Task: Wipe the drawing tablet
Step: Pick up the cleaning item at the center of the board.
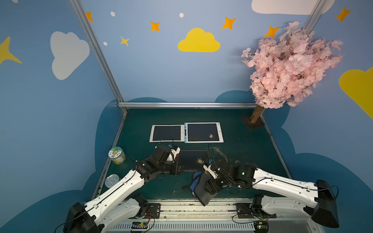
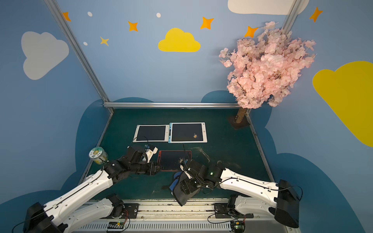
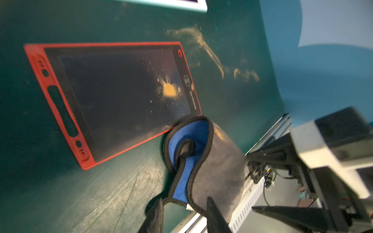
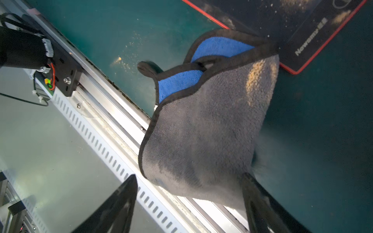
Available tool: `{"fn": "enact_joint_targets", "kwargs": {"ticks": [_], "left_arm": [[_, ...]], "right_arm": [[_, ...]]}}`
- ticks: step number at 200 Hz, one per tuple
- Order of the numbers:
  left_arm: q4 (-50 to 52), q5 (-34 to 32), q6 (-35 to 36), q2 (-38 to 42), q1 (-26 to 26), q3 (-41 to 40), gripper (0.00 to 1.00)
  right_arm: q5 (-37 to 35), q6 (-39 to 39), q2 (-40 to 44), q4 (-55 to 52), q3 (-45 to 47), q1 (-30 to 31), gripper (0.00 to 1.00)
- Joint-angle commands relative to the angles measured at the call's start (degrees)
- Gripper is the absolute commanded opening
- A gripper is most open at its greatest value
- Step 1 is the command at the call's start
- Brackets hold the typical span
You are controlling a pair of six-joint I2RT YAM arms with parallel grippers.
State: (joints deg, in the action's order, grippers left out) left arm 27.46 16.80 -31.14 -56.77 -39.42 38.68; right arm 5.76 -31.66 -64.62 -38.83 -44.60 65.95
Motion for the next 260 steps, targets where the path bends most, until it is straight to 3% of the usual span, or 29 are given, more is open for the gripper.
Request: {"fn": "enact_joint_targets", "kwargs": {"ticks": [1,75,103,168,222,260], "left_arm": [[2.46,-6.37,0.28,-3.15,-5.9,0.94,0.35],[4.3,-15.56,3.86,-23.07,-21.64,10.71,0.39],[7.98,-17.85,5.37,-29.82,-22.84,14.2,0.39],[8.48,-18.68,6.44,-35.78,-23.51,15.11,0.38],[8.67,-19.91,6.02,-35.15,-23.61,14.59,0.38],[9.88,-22.23,5.49,-30.98,-23.62,15.11,0.38]], "right_arm": [[-0.61,-2.6,1.68,2.25,1.86,-0.72,0.8],[4.11,-4.99,3.97,6.39,7.49,-4.65,0.73],[4.26,-4.66,4.56,5.5,7.6,-5.24,0.72],[3.5,-3.28,9.97,3.28,9.16,-8.7,0.71],[2.06,-1.7,17.35,3.41,11.8,-9.89,0.72],[5.27,-4.75,13.62,5.6,13.72,-9.96,0.73]]}}
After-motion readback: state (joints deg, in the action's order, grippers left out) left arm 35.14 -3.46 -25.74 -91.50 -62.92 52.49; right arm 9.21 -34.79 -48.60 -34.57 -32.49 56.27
